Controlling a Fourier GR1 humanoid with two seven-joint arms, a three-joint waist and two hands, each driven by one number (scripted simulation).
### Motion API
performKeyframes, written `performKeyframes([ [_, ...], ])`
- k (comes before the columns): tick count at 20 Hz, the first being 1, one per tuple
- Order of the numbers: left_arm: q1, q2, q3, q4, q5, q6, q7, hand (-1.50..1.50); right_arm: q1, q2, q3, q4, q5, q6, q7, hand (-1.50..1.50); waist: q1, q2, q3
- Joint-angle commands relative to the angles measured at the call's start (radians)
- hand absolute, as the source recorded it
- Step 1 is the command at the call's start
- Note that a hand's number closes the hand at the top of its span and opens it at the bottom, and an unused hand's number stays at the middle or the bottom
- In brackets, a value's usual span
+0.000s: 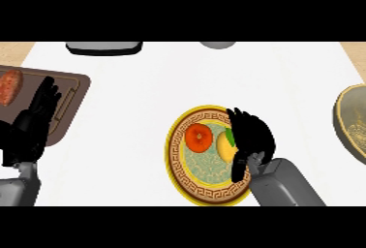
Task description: Pick the lemon from the plate and place it in the bowl
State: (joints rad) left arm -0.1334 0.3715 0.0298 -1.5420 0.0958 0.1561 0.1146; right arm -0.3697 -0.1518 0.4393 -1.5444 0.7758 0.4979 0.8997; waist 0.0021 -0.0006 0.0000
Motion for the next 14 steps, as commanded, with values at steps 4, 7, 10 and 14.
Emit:
performKeyframes([
  [4,-0.058,-0.032,0.008,0.022,-0.064,0.005,0.046,0.00,0.086,0.064,0.030,0.004,0.115,-0.076,0.001,-1.50,-0.003,0.000,0.000],
  [7,-0.016,-0.041,0.055,0.028,-0.034,-0.051,-0.005,0.00,0.014,0.059,-0.051,0.086,0.120,-0.027,-0.055,-1.50,0.000,0.001,0.000],
  [10,0.011,-0.055,0.024,-0.079,-0.059,-0.035,0.064,0.00,-0.022,0.085,-0.072,0.186,0.143,-0.059,-0.074,-1.50,0.004,0.000,0.000],
  [14,-0.102,-0.050,0.080,0.134,-0.049,-0.071,-0.036,0.00,-0.029,0.118,-0.116,0.195,0.084,-0.005,-0.093,1.50,-0.004,0.003,0.000],
])
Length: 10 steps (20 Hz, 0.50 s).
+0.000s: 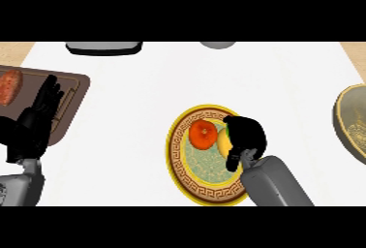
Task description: Pick the lemon from the plate and place it in the bowl
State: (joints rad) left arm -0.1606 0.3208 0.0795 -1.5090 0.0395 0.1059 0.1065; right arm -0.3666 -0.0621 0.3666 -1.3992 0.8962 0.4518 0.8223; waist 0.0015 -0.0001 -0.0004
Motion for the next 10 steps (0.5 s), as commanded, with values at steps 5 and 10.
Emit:
performKeyframes([
  [5,0.021,0.001,0.021,-0.095,0.003,-0.021,0.061,0.00,-0.098,0.041,-0.046,0.254,0.026,-0.123,-0.183,1.50,0.011,0.001,0.001],
  [10,0.031,-0.028,0.007,-0.091,-0.030,-0.019,0.067,0.00,-0.040,0.037,-0.030,0.209,0.058,-0.140,-0.222,1.50,0.004,0.000,0.001],
])
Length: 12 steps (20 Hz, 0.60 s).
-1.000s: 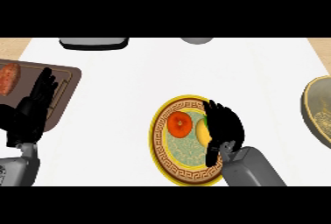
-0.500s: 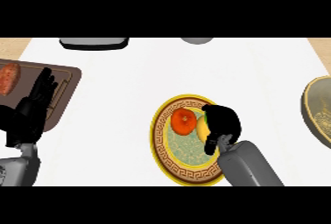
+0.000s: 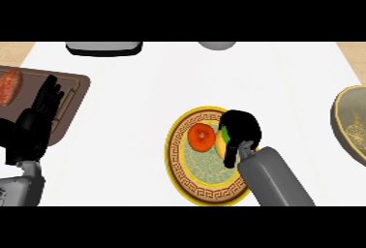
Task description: Pick the lemon from the plate and place it in the bowl
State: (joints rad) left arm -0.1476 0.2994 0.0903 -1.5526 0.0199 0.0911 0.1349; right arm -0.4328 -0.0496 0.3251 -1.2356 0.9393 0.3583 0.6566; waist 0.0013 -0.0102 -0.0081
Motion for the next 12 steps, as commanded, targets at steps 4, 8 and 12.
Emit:
performKeyframes([
  [4,-0.004,0.012,0.053,0.037,0.006,-0.037,-0.024,0.00,0.042,-0.007,-0.009,0.032,0.068,-0.125,-0.083,1.50,0.000,0.011,0.008],
  [8,0.003,0.003,0.046,0.027,0.006,-0.028,-0.048,0.00,-0.101,-0.041,-0.221,0.109,0.053,-0.161,0.107,1.50,0.007,0.016,0.008],
  [12,-0.018,-0.001,0.023,0.034,-0.012,-0.025,-0.017,0.00,-0.191,-0.115,-0.403,0.186,0.046,-0.251,0.249,1.50,0.012,0.024,0.009],
])
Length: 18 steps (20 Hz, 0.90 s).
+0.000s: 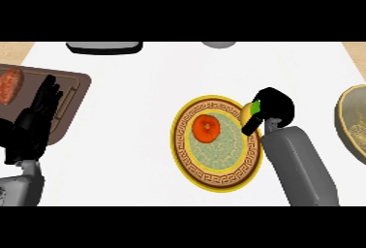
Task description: Pick the lemon from the plate and place it in the bowl
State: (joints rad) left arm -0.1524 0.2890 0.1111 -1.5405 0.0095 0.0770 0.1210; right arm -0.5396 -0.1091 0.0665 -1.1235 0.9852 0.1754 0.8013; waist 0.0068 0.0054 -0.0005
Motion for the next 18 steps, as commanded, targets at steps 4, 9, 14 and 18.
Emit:
performKeyframes([
  [4,0.021,0.002,-0.007,-0.045,-0.001,-0.015,0.017,0.00,-0.208,-0.073,-0.133,0.173,0.083,-0.125,0.176,1.50,0.019,-0.002,0.001],
  [9,0.005,-0.006,-0.005,-0.042,-0.011,0.004,0.037,0.00,-0.258,-0.144,-0.068,0.027,0.234,-0.133,0.294,1.50,0.001,-0.010,0.000],
  [14,-0.008,-0.017,0.010,0.032,-0.014,0.011,-0.003,0.00,-0.336,-0.202,-0.072,-0.128,0.338,-0.117,0.372,1.50,-0.020,-0.013,-0.001],
  [18,-0.017,-0.008,0.022,0.041,-0.009,-0.002,-0.009,0.00,-0.307,-0.230,-0.119,-0.256,0.349,-0.031,0.393,1.50,-0.024,-0.012,-0.001],
])
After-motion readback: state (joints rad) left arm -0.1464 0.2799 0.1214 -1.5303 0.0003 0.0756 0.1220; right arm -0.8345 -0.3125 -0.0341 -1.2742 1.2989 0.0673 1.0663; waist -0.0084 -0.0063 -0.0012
